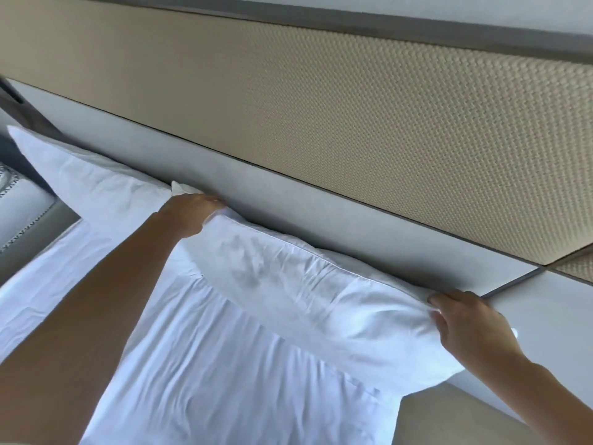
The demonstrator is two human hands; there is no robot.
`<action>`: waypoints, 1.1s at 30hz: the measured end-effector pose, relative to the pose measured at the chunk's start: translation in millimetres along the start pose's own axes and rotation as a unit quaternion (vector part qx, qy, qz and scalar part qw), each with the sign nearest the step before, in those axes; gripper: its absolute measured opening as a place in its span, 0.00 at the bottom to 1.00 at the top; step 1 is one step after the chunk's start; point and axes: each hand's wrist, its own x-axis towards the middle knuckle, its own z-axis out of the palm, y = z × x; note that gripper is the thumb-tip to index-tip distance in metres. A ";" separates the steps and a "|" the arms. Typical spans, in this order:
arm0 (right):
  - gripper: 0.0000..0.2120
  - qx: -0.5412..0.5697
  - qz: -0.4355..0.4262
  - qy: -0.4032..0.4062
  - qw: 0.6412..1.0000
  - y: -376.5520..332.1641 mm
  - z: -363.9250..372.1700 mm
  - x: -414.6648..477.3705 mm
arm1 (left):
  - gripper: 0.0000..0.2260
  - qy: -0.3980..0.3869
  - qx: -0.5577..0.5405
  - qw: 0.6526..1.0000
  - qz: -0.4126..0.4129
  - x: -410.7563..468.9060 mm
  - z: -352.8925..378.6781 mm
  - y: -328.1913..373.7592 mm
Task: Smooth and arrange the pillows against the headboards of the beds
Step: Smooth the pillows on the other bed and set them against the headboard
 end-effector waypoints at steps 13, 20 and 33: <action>0.08 -0.009 0.023 0.066 0.997 37.0 29.4 -7.1 | 0.22 -0.038 0.084 0.995 -0.022 13.2 -7.7 -34.7; 0.07 0.011 0.013 0.083 0.996 41.6 15.3 -10.1 | 0.07 0.106 0.038 0.973 -0.204 -12.6 -14.0 -32.2; 0.28 0.038 -0.081 -0.136 0.987 -18.2 -64.8 2.8 | 0.30 0.002 -0.153 0.947 -0.283 -175.8 22.3 168.0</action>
